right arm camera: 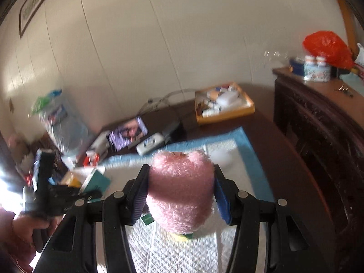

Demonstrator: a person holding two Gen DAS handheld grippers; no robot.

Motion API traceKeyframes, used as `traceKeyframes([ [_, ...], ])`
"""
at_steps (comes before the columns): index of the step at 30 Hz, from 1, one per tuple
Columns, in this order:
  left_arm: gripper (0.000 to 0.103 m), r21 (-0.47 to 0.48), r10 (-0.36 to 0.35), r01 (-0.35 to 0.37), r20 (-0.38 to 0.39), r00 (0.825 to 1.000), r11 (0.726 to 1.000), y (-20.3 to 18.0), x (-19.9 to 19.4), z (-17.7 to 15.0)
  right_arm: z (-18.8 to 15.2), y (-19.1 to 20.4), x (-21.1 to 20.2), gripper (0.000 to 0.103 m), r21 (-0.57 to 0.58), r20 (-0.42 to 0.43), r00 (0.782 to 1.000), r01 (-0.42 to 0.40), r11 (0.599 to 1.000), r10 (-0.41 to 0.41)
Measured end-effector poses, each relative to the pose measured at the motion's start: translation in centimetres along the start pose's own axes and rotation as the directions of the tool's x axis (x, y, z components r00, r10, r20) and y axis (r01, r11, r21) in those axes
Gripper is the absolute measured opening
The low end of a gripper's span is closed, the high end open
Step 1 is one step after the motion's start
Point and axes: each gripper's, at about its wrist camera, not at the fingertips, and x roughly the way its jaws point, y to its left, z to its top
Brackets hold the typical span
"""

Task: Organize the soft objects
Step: 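Grasp the pink-edged tissue packet with the left gripper while the right grasps the pink fuzzy ball, then hold the pink packet and pink ball and carry them toward the white box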

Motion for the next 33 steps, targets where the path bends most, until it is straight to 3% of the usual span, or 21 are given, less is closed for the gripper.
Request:
traceKeyframes([
  [5,0.027,-0.018,0.015,-0.012,0.159,0.987,1.000,0.3,-6.2,0.6,2.5,1.2,-2.6,0.053,-0.012,0.109,0.994,-0.022,1.000,0.023],
  [9,0.027,-0.042,0.015,-0.006,0.221,0.975,0.999,1.4,-9.3,0.7,3.5,2.7,-4.2,0.053,-0.038,0.157,0.986,-0.057,0.998,0.063],
  [15,0.027,-0.069,0.002,0.016,0.252,0.968,0.997,2.4,-10.9,0.0,3.8,4.2,-4.9,0.053,-0.061,0.171,0.980,-0.094,0.994,0.103],
  [25,0.027,-0.121,0.005,0.036,0.325,0.946,0.992,4.3,-13.4,-1.1,3.7,5.1,-5.5,0.053,-0.066,0.187,0.977,-0.092,0.994,0.102],
  [33,0.027,-0.150,0.007,0.045,0.331,0.943,0.988,5.4,-13.8,-1.4,3.5,5.3,-5.2,0.053,-0.063,0.178,0.979,-0.090,0.994,0.100],
])
